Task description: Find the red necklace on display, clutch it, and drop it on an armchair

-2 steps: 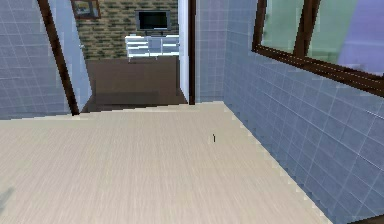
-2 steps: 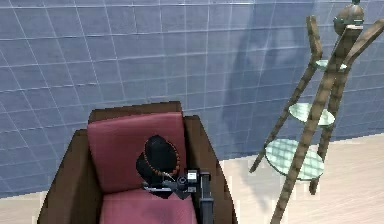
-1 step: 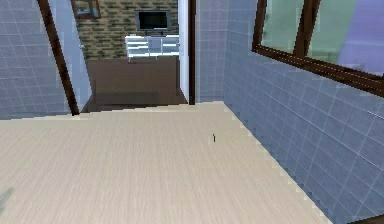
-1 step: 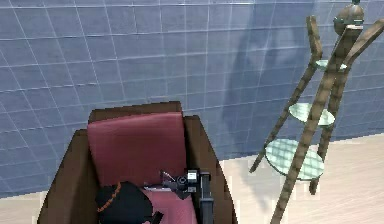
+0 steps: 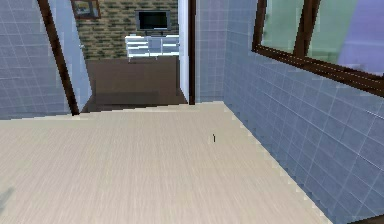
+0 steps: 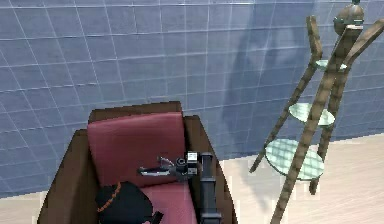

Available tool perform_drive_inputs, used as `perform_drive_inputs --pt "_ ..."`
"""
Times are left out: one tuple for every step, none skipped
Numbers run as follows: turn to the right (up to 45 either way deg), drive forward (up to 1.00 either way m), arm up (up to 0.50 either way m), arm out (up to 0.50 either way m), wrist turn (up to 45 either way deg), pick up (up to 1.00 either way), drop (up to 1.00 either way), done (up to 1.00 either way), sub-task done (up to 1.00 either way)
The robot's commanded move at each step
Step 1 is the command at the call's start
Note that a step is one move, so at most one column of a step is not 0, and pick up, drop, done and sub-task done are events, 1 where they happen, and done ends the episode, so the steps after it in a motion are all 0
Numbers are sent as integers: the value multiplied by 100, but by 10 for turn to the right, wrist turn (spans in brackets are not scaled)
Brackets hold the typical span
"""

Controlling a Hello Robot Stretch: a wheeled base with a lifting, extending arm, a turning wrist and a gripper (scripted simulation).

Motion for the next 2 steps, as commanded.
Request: perform_drive_inputs --pt "0 0 0 -8 0 0 0 0 0" --pt "0 0 0 0 0 0 0 100 0"
